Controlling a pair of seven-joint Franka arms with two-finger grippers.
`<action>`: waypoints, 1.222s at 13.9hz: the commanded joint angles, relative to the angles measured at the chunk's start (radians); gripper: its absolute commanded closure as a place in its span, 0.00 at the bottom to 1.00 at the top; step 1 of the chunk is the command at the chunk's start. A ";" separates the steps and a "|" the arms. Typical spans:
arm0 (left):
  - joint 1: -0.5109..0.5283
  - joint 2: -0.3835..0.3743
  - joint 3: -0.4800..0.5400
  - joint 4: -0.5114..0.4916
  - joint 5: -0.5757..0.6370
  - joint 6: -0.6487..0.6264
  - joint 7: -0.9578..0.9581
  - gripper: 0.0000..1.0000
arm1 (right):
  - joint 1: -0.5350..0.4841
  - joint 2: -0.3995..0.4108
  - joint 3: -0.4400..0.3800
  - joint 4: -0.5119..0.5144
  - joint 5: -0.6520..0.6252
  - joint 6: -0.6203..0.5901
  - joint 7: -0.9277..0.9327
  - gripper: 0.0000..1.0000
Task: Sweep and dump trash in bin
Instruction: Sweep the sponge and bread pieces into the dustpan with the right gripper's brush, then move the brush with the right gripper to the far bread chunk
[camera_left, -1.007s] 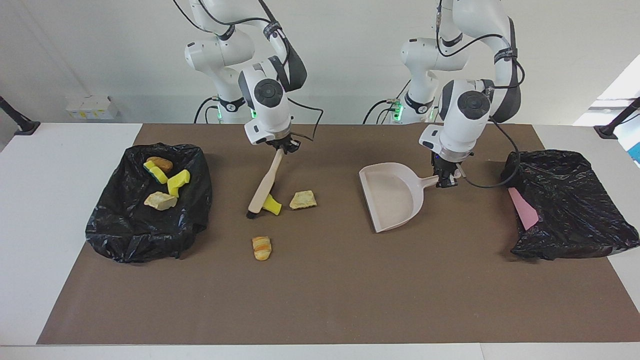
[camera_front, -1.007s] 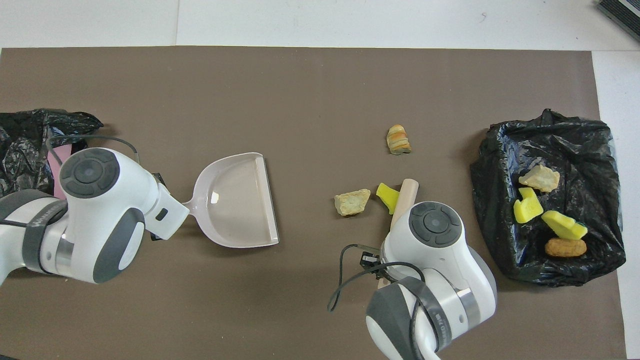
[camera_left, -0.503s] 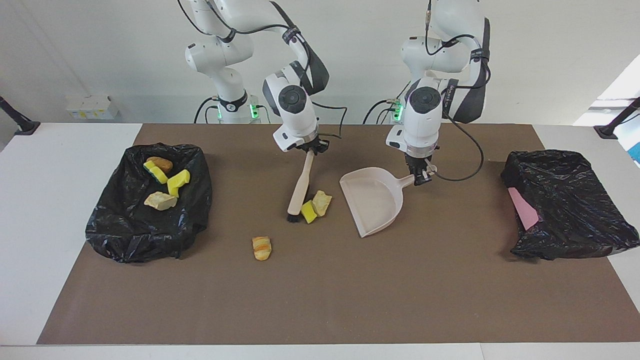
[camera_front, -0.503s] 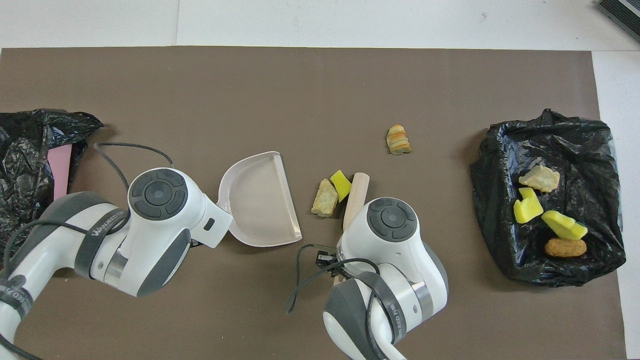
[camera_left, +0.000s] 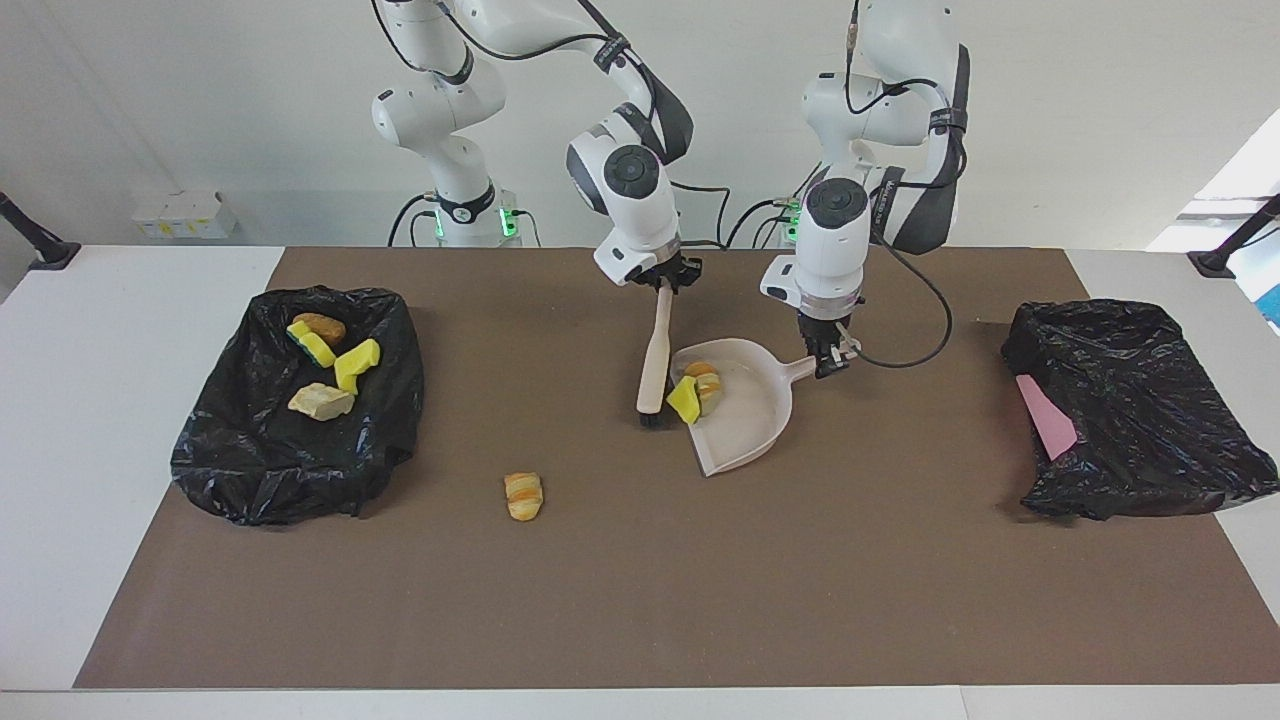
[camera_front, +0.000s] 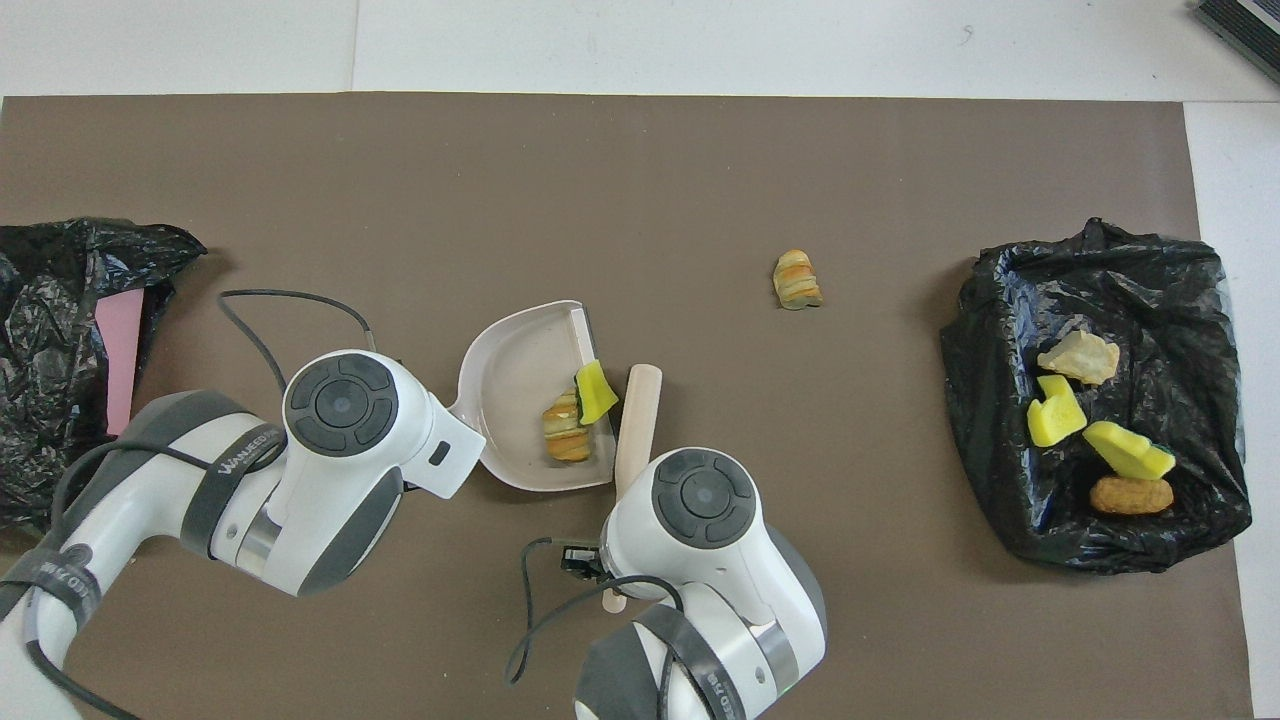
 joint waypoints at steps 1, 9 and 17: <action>-0.008 0.001 0.010 -0.020 0.005 0.066 -0.016 1.00 | -0.004 0.010 0.003 0.037 0.009 0.007 -0.039 1.00; 0.018 0.011 0.010 -0.016 -0.034 0.092 -0.011 1.00 | -0.033 0.013 0.002 0.099 -0.247 -0.084 -0.070 1.00; 0.014 0.013 0.010 -0.012 -0.054 0.088 -0.031 1.00 | -0.328 0.181 -0.003 0.348 -0.526 -0.278 -0.327 1.00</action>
